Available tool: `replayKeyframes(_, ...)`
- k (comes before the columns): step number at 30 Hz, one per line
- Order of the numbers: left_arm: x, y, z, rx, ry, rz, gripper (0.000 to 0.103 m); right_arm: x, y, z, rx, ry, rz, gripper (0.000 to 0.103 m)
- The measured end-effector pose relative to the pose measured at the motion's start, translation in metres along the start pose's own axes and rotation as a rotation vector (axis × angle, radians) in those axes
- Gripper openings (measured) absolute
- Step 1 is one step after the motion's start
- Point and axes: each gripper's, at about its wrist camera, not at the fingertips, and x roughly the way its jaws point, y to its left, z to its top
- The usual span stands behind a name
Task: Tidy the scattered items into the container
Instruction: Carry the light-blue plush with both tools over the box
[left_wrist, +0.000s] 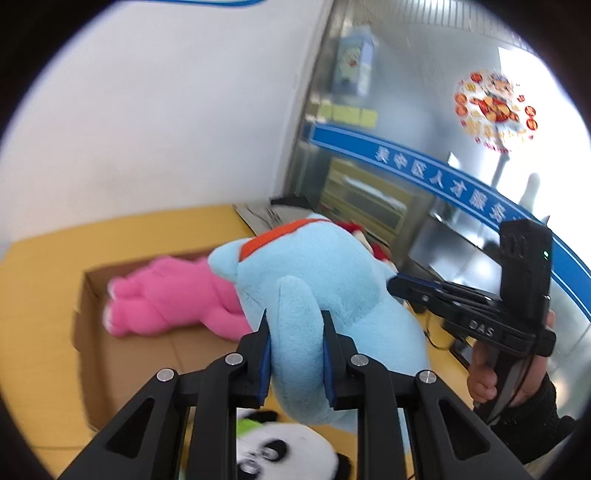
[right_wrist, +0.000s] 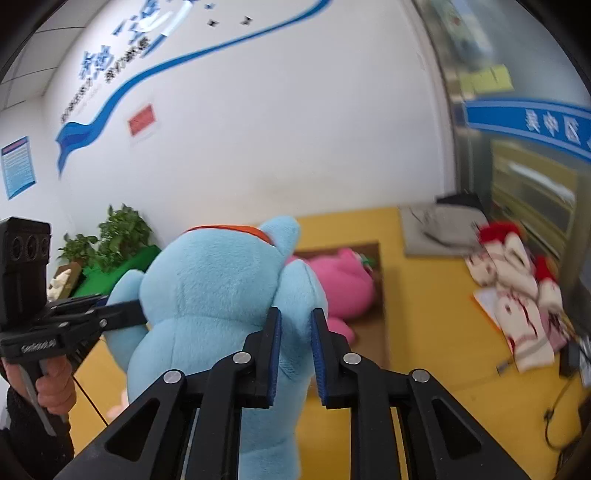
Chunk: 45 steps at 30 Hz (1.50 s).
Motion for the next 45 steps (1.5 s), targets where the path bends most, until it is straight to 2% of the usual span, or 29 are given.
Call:
replayKeyframes(1,-0.009,0.008,0.010,0.001,-0.021,0.006,0.021,0.002,0.011,0.010,-0.020,-0.019,0.028,0.003)
replayKeyframes(3,-0.020,0.020,0.023,0.004,-0.047,-0.004,0.021,0.008,0.032,0.024,-0.053,-0.036,0.075,0.002)
replayKeyframes(6,-0.019,0.037,0.030,0.046,-0.049,0.089,0.020,0.031,0.066,0.034,-0.124,-0.023,0.091,0.002)
replayKeyframes(8,-0.006,0.061,0.022,0.001,-0.007,0.137,0.015,0.053,0.076,0.033,-0.128,0.004,0.099,0.002)
replayKeyframes(9,0.002,0.075,0.014,-0.018,0.016,0.157,0.002,0.066,0.076,0.030,-0.118,0.024,0.093,0.002)
replayKeyframes(12,0.027,0.124,-0.012,-0.117,0.114,0.183,0.001,0.104,0.062,0.011,-0.031,0.114,0.094,0.003)
replayKeyframes(14,0.039,0.146,-0.027,-0.139,0.169,0.225,0.001,0.122,0.056,-0.001,-0.006,0.162,0.087,0.003)
replayKeyframes(15,0.042,0.154,-0.033,-0.152,0.183,0.226,0.001,0.127,0.054,-0.008,-0.001,0.178,0.084,0.006)
replayKeyframes(16,0.043,0.161,-0.036,-0.166,0.187,0.224,0.001,0.132,0.049,-0.014,0.001,0.195,0.086,0.009)
replayKeyframes(17,0.043,0.165,-0.039,-0.173,0.187,0.223,0.001,0.137,0.048,-0.018,0.001,0.211,0.090,0.021)
replayKeyframes(18,0.043,0.169,-0.040,-0.176,0.183,0.221,0.001,0.143,0.047,-0.022,-0.002,0.228,0.093,0.040)
replayKeyframes(19,0.042,0.172,-0.042,-0.181,0.180,0.216,0.001,0.147,0.048,-0.025,-0.006,0.242,0.095,0.051)
replayKeyframes(20,0.042,0.176,-0.043,-0.192,0.177,0.212,0.001,0.150,0.049,-0.027,-0.008,0.253,0.094,0.069)
replayKeyframes(21,0.041,0.179,-0.045,-0.203,0.175,0.216,0.001,0.153,0.051,-0.029,-0.010,0.262,0.093,0.080)
replayKeyframes(27,0.040,0.205,-0.050,-0.245,0.166,0.263,0.003,0.179,0.067,-0.038,-0.083,0.312,0.094,0.098)
replayKeyframes(30,0.032,0.224,-0.049,-0.289,0.128,0.255,0.019,0.195,0.087,-0.047,-0.145,0.349,0.132,0.100)
replayKeyframes(32,0.025,0.237,-0.045,-0.297,0.096,0.260,0.044,0.207,0.101,-0.052,-0.137,0.373,0.185,0.100)
replayKeyframes(33,0.023,0.243,-0.042,-0.299,0.086,0.266,0.051,0.214,0.107,-0.055,-0.121,0.388,0.218,0.100)
replayKeyframes(34,0.024,0.250,-0.040,-0.302,0.088,0.285,0.068,0.221,0.111,-0.058,-0.101,0.401,0.248,0.100)
replayKeyframes(35,0.025,0.257,-0.039,-0.305,0.104,0.307,0.079,0.228,0.115,-0.061,-0.078,0.411,0.271,0.100)
replayKeyframes(37,0.034,0.269,-0.041,-0.297,0.166,0.331,0.078,0.241,0.121,-0.064,-0.038,0.433,0.296,0.100)
replayKeyframes(38,0.038,0.274,-0.046,-0.298,0.197,0.317,0.078,0.246,0.122,-0.064,-0.017,0.439,0.311,0.100)
replayKeyframes(41,0.047,0.280,-0.065,-0.347,0.253,0.204,0.078,0.257,0.120,-0.053,0.033,0.424,0.359,0.103)
replayKeyframes(43,0.050,0.274,-0.072,-0.326,0.248,0.138,0.078,0.269,0.124,-0.048,-0.008,0.437,0.357,0.103)
replayKeyframes(45,0.053,0.267,-0.073,-0.300,0.246,0.148,0.075,0.282,0.132,-0.049,-0.075,0.483,0.333,0.103)
